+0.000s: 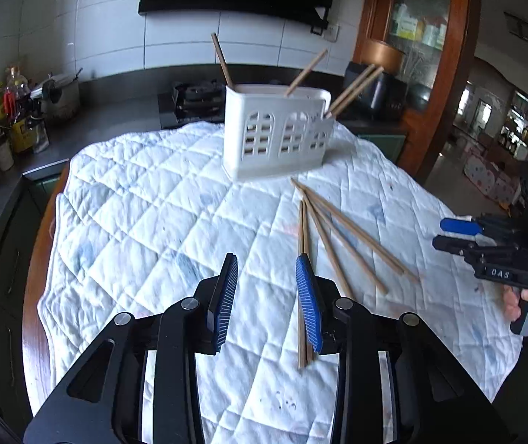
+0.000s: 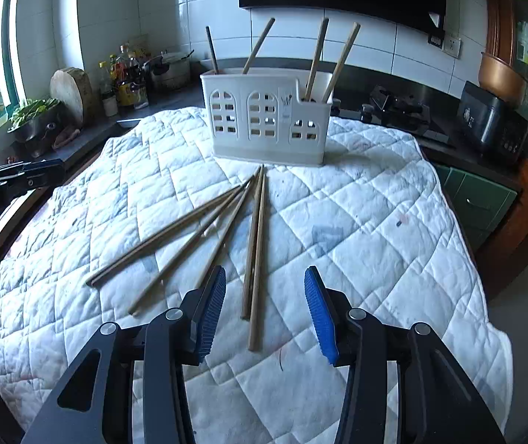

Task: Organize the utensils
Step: 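Lower both open tools to the chopsticks and close each on one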

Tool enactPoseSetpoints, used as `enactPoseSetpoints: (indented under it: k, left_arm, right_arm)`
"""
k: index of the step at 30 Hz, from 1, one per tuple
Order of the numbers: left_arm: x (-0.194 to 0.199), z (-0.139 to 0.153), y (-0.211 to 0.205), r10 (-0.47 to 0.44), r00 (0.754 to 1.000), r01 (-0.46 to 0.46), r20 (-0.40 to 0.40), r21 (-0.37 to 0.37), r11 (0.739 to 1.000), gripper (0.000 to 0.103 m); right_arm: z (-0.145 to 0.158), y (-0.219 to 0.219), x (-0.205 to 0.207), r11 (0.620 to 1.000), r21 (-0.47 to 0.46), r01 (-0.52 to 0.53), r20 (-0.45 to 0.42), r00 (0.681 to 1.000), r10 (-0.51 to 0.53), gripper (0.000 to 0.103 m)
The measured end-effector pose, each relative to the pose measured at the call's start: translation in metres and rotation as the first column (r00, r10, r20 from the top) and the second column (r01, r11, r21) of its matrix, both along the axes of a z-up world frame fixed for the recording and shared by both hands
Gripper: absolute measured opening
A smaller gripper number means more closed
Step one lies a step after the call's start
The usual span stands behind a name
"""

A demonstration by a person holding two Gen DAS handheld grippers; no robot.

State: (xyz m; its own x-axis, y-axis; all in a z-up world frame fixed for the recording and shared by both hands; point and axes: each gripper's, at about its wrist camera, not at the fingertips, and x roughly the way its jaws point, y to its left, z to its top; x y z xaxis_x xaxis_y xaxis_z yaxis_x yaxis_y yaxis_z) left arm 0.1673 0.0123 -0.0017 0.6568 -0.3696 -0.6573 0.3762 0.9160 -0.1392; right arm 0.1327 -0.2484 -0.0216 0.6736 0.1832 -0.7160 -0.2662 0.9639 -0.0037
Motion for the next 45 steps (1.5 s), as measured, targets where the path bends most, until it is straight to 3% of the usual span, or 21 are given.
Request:
enactPoseSetpoints:
  k: [7, 10, 11, 13, 23, 31, 35, 38, 41, 45]
  left_arm:
    - [-0.005, -0.047, -0.021, -0.055, 0.991, 0.057, -0.122, 0.008, 0.998, 0.031]
    - [0.001, -0.054, -0.029, -0.056, 0.989, 0.058, -0.138, 0.016, 0.998, 0.031]
    - [0.003, -0.055, -0.031, -0.052, 0.988, 0.055, -0.144, 0.017, 0.998, 0.023]
    - [0.008, -0.060, -0.033, -0.050, 0.985, 0.052, -0.162, 0.010, 0.999, 0.017]
    - [0.020, -0.076, -0.042, -0.059, 0.977, 0.062, -0.203, 0.009, 0.998, 0.016]
    - [0.024, -0.078, -0.043, -0.036, 0.979, 0.045, -0.200, 0.040, 0.998, 0.016]
    - [0.019, -0.078, -0.052, -0.030, 0.985, 0.047, -0.171, 0.096, 0.994, 0.016]
    - [0.020, -0.083, -0.054, -0.008, 0.981, 0.028, -0.191, 0.103, 0.994, 0.016]
    - [0.014, -0.082, -0.062, 0.001, 0.989, 0.024, -0.150, 0.163, 0.986, 0.016]
    - [0.017, -0.082, -0.057, 0.035, 0.988, -0.013, -0.153, 0.143, 0.990, 0.013]
  right_arm:
    - [-0.021, -0.001, -0.004, 1.000, -0.012, 0.007, -0.046, 0.999, -0.008, 0.043]
    - [-0.025, 0.000, -0.003, 1.000, -0.014, 0.007, -0.054, 0.999, -0.008, 0.043]
    - [-0.026, 0.000, -0.002, 1.000, -0.015, 0.008, -0.054, 0.998, -0.009, 0.043]
    - [-0.027, 0.001, -0.001, 1.000, -0.015, 0.008, -0.057, 0.998, -0.009, 0.043]
    - [-0.035, -0.003, 0.004, 1.000, -0.007, 0.015, -0.074, 0.997, -0.016, 0.042]
    - [-0.042, -0.003, 0.006, 1.000, -0.012, 0.012, -0.090, 0.996, -0.013, 0.042]
    - [-0.046, -0.001, 0.006, 1.000, -0.013, 0.012, -0.098, 0.995, -0.013, 0.041]
    - [-0.049, -0.001, 0.008, 1.000, -0.013, 0.015, -0.107, 0.994, -0.016, 0.037]
    - [-0.052, -0.001, 0.010, 1.000, -0.013, 0.020, -0.115, 0.993, -0.021, 0.031]
    - [-0.054, 0.000, 0.015, 0.999, -0.022, 0.025, -0.119, 0.992, -0.027, 0.028]
